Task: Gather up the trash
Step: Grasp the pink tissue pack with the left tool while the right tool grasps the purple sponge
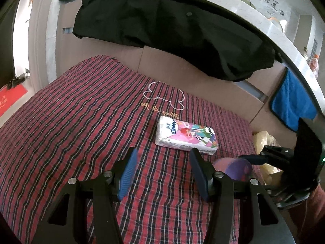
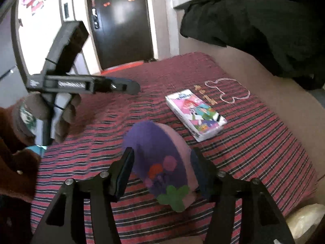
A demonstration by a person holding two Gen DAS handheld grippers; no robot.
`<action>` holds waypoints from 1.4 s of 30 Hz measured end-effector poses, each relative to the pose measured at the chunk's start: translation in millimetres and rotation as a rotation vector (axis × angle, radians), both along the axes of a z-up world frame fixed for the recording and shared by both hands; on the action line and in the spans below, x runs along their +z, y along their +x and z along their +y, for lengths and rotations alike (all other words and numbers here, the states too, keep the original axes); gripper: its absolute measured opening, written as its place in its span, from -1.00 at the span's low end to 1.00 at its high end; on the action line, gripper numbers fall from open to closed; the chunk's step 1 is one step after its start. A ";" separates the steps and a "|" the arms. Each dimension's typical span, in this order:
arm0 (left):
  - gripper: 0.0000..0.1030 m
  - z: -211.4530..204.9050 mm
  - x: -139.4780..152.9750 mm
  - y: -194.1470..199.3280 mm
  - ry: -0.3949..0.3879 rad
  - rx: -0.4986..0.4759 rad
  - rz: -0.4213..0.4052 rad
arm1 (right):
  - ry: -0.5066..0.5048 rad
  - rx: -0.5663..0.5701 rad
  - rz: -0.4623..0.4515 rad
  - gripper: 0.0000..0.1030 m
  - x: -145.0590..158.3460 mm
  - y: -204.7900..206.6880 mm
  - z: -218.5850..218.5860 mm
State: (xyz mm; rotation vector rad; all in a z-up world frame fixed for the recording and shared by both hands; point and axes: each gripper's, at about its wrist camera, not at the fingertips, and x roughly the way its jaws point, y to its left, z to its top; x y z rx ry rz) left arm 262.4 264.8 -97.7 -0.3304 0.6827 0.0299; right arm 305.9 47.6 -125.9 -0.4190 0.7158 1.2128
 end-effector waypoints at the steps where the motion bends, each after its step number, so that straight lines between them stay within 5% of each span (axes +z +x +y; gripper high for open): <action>1: 0.05 0.6 -0.7 2.7 -0.009 -0.002 0.004 | -0.022 -0.028 -0.008 0.07 -4.6 3.3 2.4; 8: 0.05 5.6 -5.6 43.4 -0.060 -0.063 0.030 | 0.048 -0.161 0.203 0.05 -21.7 30.1 -13.4; 13: 0.07 6.9 -7.9 89.4 -0.102 -0.117 0.052 | 0.109 -0.285 0.234 -0.88 -8.7 29.8 -42.6; 17: 0.07 -6.4 -8.9 131.9 -0.050 -0.183 0.063 | 0.052 -0.418 0.161 -0.87 -2.9 26.7 -69.6; 20: 0.07 -3.0 -20.0 151.5 -0.080 -0.206 0.123 | 0.075 -0.441 0.133 -0.74 6.0 16.2 -86.9; 22: 0.07 0.4 -26.3 149.2 -0.111 -0.222 0.153 | 0.106 -0.422 0.136 -0.20 13.0 8.7 -93.2; 23: 0.07 1.4 -27.4 142.4 -0.122 -0.228 0.154 | 0.118 -0.398 0.146 -0.12 15.9 5.1 -93.9; 31: 0.07 1.5 -32.2 61.3 -0.192 -0.278 0.209 | 0.022 -0.254 0.033 -0.08 13.0 -19.4 -52.7; 37: 0.07 9.6 -10.4 15.3 -0.007 -0.173 0.077 | -0.090 -0.166 -0.088 -0.09 0.7 -29.8 -15.1; 40: 0.08 21.5 -1.5 12.1 -0.054 -0.137 0.030 | -0.126 -0.208 -0.175 0.06 -4.3 -22.7 -7.6; 42: 0.09 25.1 2.6 15.3 -0.078 -0.129 0.012 | -0.122 -0.232 -0.152 0.27 -8.4 -9.1 -5.8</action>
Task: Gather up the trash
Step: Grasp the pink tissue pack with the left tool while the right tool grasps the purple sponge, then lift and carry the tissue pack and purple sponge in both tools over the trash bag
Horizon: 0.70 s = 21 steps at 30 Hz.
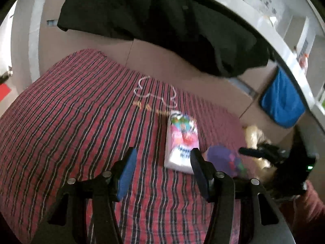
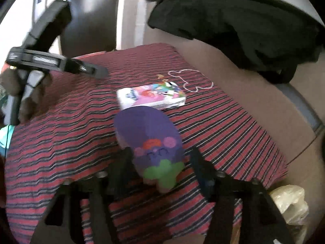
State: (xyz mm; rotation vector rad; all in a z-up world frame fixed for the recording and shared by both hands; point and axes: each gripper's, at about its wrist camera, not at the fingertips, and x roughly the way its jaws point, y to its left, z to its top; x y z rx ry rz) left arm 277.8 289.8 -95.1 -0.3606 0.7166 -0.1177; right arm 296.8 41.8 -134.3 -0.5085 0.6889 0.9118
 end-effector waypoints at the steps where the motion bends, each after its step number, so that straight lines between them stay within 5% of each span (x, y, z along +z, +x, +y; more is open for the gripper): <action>1: 0.09 -0.6 1.0 3.7 -0.004 -0.001 0.001 | 0.011 -0.017 0.030 0.33 -2.4 8.4 -1.8; 4: 0.10 -9.4 0.2 17.6 -0.009 -0.031 0.021 | 0.111 -0.115 0.103 0.35 -1.5 26.1 -15.1; 8: 0.11 -29.0 -7.5 46.0 0.035 -0.063 0.072 | 0.193 -0.274 0.058 0.35 9.4 41.7 -43.4; 12: 0.11 -52.0 -16.4 70.1 0.124 -0.082 0.112 | 0.146 -0.407 0.011 0.34 14.8 61.5 -64.7; 15: 0.11 -64.3 -26.2 79.2 0.194 -0.102 0.162 | 0.134 -0.445 0.027 0.34 10.6 76.9 -76.7; 21: 0.15 -67.6 -31.0 89.2 0.215 -0.064 0.180 | 0.206 -0.442 0.086 0.33 5.2 82.6 -87.8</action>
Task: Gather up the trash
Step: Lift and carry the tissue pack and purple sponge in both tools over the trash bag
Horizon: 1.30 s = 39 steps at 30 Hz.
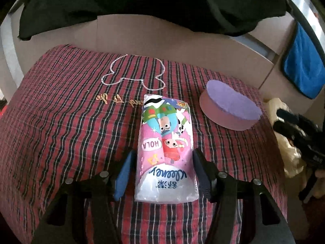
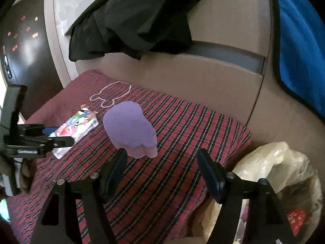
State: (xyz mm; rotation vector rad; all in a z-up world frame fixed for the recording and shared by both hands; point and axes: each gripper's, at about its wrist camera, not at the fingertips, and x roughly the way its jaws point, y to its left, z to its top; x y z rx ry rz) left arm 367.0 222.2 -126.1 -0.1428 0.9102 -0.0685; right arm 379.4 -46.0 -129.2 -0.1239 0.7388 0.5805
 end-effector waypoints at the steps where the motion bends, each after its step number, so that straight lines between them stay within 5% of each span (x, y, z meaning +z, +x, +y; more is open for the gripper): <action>1: 0.15 0.0 0.2 2.3 -0.005 0.012 0.009 | 0.017 0.008 0.010 0.33 -0.6 -0.8 -1.8; 8: -0.21 8.3 7.5 -8.2 -0.042 0.082 -0.002 | 0.033 0.056 -0.050 0.32 11.4 -15.1 11.8; 16: -0.22 26.7 39.8 -54.0 -0.055 0.138 -0.164 | -0.069 0.224 -0.041 0.29 10.6 4.9 63.0; 24: -0.22 42.2 45.0 -62.1 -0.120 0.162 -0.167 | -0.213 0.331 -0.004 0.31 -15.9 32.8 89.0; 27: -0.21 40.5 44.1 -60.2 -0.112 0.178 -0.177 | -0.268 0.311 -0.065 0.28 -21.4 28.8 96.6; 39: -0.21 -1.2 65.6 -72.1 -0.027 0.179 -0.273 | -0.050 0.161 -0.109 0.13 31.1 -20.3 63.1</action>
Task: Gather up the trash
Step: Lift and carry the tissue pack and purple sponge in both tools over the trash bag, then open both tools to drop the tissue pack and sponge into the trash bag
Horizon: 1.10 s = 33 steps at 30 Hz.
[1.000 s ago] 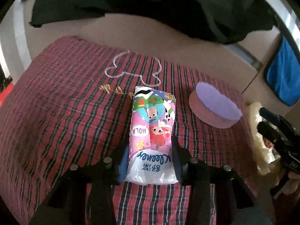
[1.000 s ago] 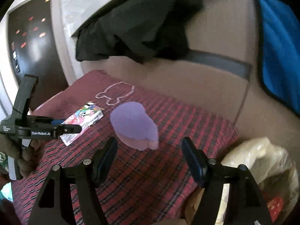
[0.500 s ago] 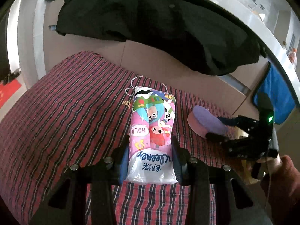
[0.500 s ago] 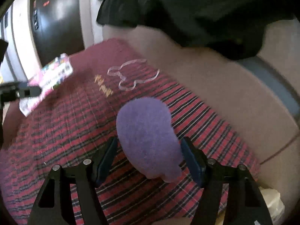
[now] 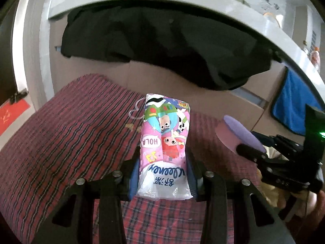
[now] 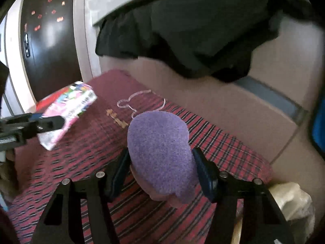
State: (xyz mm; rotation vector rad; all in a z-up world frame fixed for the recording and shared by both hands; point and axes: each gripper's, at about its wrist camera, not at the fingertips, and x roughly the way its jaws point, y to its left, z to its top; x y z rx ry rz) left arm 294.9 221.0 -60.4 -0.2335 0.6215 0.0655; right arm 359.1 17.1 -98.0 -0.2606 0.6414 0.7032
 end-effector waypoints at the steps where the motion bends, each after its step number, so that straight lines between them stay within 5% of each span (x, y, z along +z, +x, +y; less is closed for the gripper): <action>1: -0.21 -6.0 4.8 -2.5 0.012 -0.001 -0.015 | 0.008 -0.003 -0.011 0.13 6.6 -7.1 -4.3; 16: -0.21 -143.2 83.6 -21.0 0.106 -0.160 -0.254 | 0.110 -0.173 -0.215 0.12 103.9 -83.0 -113.9; 24: -0.21 -226.4 69.5 -7.6 0.089 -0.269 -0.248 | 0.162 -0.336 -0.235 0.12 113.9 -98.2 -200.9; 33: -0.21 -275.4 36.6 19.0 0.057 -0.311 -0.182 | 0.187 -0.458 -0.192 0.13 87.4 -83.9 -246.4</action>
